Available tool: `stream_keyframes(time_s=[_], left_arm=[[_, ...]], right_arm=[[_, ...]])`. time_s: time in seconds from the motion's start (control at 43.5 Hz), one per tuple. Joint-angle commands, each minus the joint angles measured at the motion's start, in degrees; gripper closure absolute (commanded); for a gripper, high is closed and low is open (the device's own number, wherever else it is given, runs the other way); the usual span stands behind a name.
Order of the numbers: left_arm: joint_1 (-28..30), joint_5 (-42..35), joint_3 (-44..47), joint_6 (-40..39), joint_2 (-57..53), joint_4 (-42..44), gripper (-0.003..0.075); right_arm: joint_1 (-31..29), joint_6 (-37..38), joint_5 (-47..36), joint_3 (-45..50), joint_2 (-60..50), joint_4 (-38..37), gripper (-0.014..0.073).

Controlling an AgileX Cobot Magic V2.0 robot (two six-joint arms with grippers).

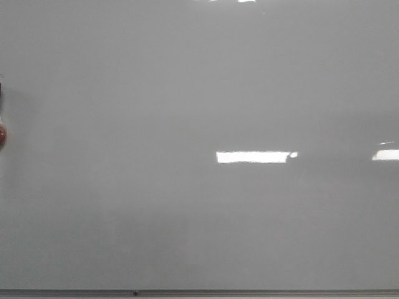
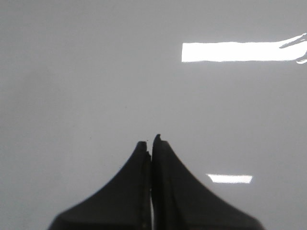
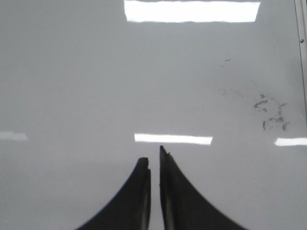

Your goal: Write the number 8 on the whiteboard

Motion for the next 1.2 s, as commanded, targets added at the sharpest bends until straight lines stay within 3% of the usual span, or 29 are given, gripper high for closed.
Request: stream_keyframes(time_s=[0.0,0.138,0.483,0.552,0.667,0.736,0.782,0.851,0.967,1.174], left_arm=[[0.00,0.85,-6.60,-0.32,6.69,1.34,0.0739],[0.00,6.55,-12.41,-0.32,16.48,2.12,0.0739],[0.00,6.53,-13.84,-0.32,25.40,2.12,0.0722],[0.00,6.53,-13.84,-0.32,25.40,2.12,0.0665],[0.00,6.53,-13.84,-0.32,25.40,2.12,0.0444],[0.00,6.53,-13.73,-0.32,25.40,2.12,0.0278],[0.00,6.53,-13.58,-0.32,25.40,2.12,0.0166],[0.00,6.37,-12.94,-0.32,25.49,2.12,0.0073],[0.00,3.54,-11.42,-0.40,26.43,0.91,0.0049],[-3.48,4.86,-12.46,-0.10,37.02,-3.01,0.0068]], right_arm=[[-0.20,-1.07,2.49,-6.73,6.03,-2.05,0.0517],[-0.20,-1.07,4.98,-10.46,13.40,-1.93,0.0517],[-0.20,-1.07,3.35,-10.57,16.33,-1.93,0.0517],[-0.20,-1.07,3.33,-10.57,16.33,-1.93,0.0517],[-0.20,-1.07,3.05,-10.57,16.33,-1.93,0.0468],[-0.20,-1.07,2.51,-10.57,16.33,-1.93,0.0358],[-0.20,-1.07,2.24,-10.57,16.33,-1.93,0.0239],[-0.20,-1.07,2.11,-10.57,16.33,-1.93,0.0105],[-0.20,-1.07,2.17,-10.57,16.33,-1.93,0.0005],[-0.20,-1.07,2.34,-10.57,16.33,-1.54,0.0004]])
